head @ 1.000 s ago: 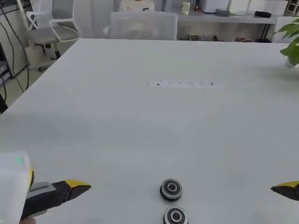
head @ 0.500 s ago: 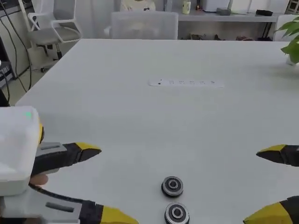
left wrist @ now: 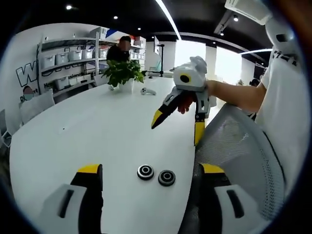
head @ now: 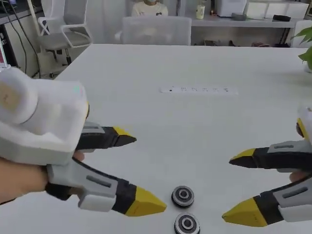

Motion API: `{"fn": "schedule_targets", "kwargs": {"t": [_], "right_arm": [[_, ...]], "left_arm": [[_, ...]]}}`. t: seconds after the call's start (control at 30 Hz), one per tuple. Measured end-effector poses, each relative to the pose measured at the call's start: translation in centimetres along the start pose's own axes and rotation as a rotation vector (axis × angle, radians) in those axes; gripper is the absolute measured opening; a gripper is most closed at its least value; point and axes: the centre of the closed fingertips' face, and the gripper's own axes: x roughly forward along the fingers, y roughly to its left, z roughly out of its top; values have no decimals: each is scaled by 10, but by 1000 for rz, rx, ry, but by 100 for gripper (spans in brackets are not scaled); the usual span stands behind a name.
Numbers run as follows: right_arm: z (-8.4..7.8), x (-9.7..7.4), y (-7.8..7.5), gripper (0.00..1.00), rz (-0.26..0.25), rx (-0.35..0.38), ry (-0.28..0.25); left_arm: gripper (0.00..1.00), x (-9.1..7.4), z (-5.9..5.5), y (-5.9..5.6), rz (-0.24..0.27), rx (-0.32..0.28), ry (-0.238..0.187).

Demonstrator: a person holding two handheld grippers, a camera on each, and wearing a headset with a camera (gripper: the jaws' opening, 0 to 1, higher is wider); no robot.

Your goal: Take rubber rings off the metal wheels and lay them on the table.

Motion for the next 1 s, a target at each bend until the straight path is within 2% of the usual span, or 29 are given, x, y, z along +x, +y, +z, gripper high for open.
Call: {"fn": "schedule_targets", "kwargs": {"t": [0.1,0.17,0.23,0.37,0.47,0.5,0.57,0.63,0.73,0.8,0.9,0.93,1.0], "right_arm": [[3,11,2,63,22,-47,8],[3,18,2,60,32,-55,2],[3,25,2,58,41,-58,-5],[0,31,6,54,52,-62,-32],[-4,35,8,50,73,-38,-70],[-8,35,11,49,94,-1,-78],[-15,35,13,48,107,14,-65],[-21,35,14,47,109,4,-57],[-31,38,14,46,114,12,-31],[-38,40,13,45,117,26,-14],[-43,45,16,46,124,32,-15],[-46,48,18,44,137,33,-6],[-49,53,19,41,139,34,2]], "left_arm": [[72,12,12,-1,-12,29,-44],[70,21,16,-6,-54,27,-74],[68,29,12,-8,-71,14,-80],[67,39,0,-10,-75,10,-83],[65,44,-5,-15,-82,11,-123],[63,45,-6,-16,-81,3,-157],[58,45,-9,-17,-93,-35,-186],[51,48,-14,-17,-95,-39,-181],[45,55,-22,-17,-84,-24,-164],[39,58,-25,-15,-85,-51,-166],[30,60,-35,-17,-110,-91,-143],[29,62,-38,-20,-125,-102,-139],[30,65,-40,-23,-125,-95,-131]]}}
